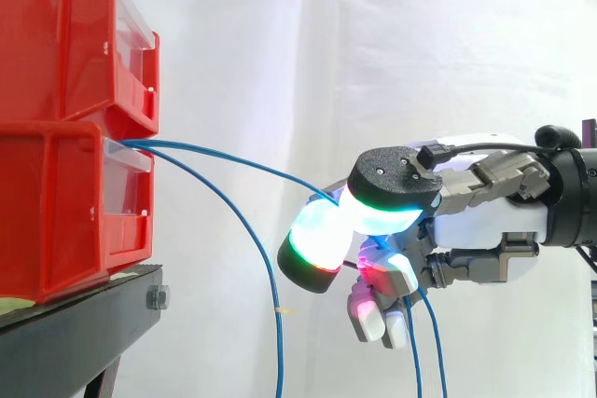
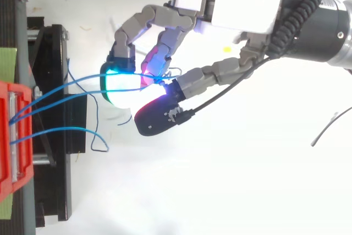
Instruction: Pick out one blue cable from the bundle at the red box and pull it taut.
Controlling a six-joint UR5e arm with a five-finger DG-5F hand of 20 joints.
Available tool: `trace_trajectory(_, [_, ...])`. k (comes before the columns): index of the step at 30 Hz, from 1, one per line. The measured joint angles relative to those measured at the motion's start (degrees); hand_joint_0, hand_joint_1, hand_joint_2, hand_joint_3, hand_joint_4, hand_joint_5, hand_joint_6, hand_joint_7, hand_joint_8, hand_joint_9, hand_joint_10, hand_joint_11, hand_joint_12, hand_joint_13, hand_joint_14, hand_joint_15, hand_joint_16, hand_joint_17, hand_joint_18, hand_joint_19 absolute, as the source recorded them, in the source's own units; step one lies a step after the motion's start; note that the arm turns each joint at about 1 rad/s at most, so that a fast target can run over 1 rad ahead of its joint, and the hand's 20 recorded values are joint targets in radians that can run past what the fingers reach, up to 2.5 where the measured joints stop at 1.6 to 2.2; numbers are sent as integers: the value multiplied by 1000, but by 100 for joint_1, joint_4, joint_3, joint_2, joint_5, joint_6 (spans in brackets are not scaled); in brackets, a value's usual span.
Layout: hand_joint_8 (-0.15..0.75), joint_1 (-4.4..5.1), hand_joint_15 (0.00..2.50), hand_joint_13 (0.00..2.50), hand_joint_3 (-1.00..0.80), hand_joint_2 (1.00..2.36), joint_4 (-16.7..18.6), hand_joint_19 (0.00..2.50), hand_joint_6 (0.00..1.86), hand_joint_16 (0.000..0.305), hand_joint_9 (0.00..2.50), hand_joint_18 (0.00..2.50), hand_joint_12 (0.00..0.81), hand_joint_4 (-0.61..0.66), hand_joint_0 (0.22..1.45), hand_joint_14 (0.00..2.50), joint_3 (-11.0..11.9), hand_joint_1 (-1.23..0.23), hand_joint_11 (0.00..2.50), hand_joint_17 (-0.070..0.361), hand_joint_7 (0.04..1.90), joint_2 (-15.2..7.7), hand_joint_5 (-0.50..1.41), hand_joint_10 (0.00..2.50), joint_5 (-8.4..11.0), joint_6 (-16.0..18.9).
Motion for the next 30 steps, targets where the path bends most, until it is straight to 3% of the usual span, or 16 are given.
trace_trajectory(4, [355,1,559,981,-500,1000,1,669,919,56,1226,908,418,163,643,20,2,-709,957,126,840,2,-172,26,-4,-4])
trace_trajectory(7, [351,0,562,1013,-500,1000,1,681,901,57,1264,926,423,152,580,22,3,-524,944,128,863,2,-162,23,-10,0])
trace_trajectory(11, [349,3,571,1039,-500,1000,1,702,884,57,1301,936,421,124,618,20,4,-429,918,127,895,3,-151,26,-17,-8])
trace_trajectory(17, [360,13,577,1035,-260,1016,9,712,875,58,1295,943,431,132,602,22,3,-528,929,131,953,3,-147,26,-22,-19])
trace_trajectory(20, [377,15,568,1042,-176,1016,11,686,890,64,1277,980,455,150,600,21,4,-612,940,143,935,3,-152,25,-22,-18])
trace_trajectory(21, [376,14,568,1026,-121,1018,14,676,903,65,1242,977,454,166,606,19,5,-698,935,145,926,3,-162,24,-20,-17])
trace_trajectory(30, [344,20,568,951,-218,1019,11,669,925,57,1165,874,420,68,673,21,44,-827,986,129,883,3,-182,25,-3,-20])
